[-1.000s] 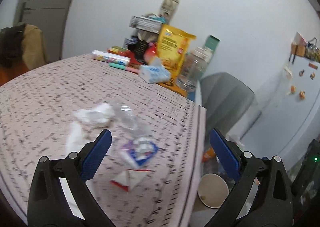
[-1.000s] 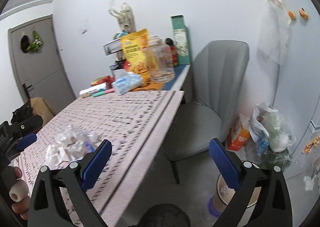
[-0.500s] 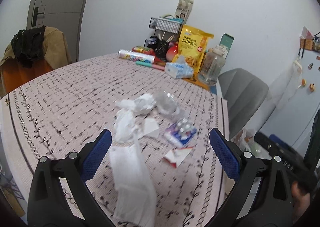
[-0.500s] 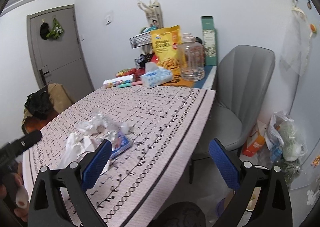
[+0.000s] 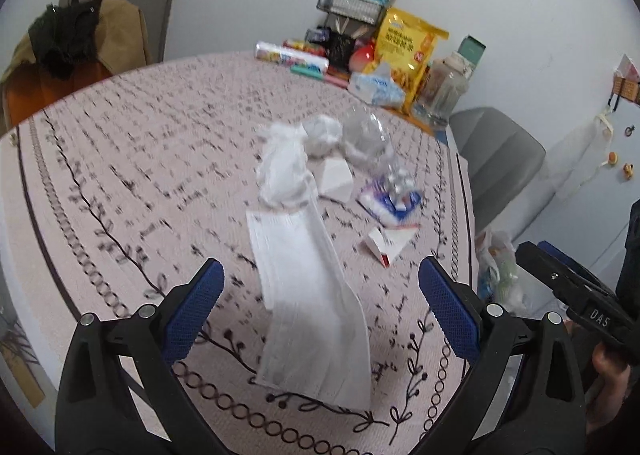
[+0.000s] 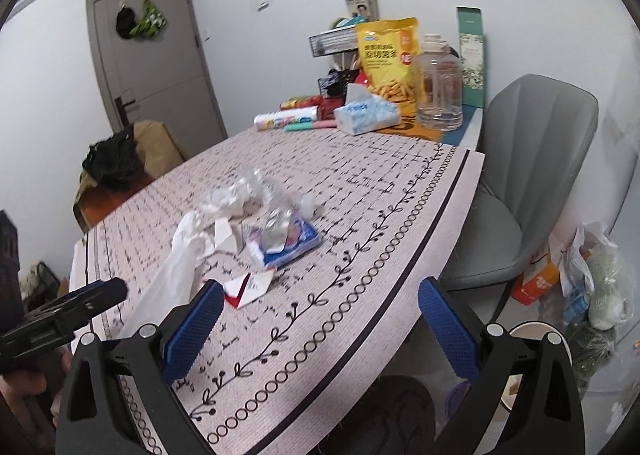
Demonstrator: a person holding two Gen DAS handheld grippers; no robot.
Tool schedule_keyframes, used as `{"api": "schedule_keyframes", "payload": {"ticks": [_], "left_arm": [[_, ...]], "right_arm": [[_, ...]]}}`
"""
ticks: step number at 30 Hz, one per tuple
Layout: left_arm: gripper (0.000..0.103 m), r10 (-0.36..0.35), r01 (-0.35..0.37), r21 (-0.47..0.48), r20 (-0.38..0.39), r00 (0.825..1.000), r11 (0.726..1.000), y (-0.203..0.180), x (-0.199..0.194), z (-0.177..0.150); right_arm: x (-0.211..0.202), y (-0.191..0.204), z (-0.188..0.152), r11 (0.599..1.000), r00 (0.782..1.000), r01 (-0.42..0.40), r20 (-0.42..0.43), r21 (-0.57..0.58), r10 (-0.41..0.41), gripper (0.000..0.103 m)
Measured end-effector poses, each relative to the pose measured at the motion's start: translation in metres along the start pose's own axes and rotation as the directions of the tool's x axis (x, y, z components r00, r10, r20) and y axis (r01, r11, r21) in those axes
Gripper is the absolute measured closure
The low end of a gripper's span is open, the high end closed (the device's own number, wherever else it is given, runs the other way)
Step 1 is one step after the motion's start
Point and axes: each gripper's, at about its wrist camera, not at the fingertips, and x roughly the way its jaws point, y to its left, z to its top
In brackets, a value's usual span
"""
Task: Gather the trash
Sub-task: 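Grasp the white face mask with the left tool and lift it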
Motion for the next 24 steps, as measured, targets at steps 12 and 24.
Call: {"api": "schedule_keyframes", "payload": {"ticks": [12,24], "left_arm": [[0.02,0.121,-0.12,0.023,-0.067,0.99,0.993,-0.004,0.033,-0.006],[0.093,0.151,-0.151,0.004,-0.082,0.985,0.988,0.011,0.033,-0.004]], "right_arm": [[0.012,-0.006,-0.014,1.0,0.999,-0.014,-0.051,0.001,0.014,0.009],[0.022,0.004,-0.012,0.999,0.997,-0.04,-0.073,-0.017,0.039,0.011]]}}
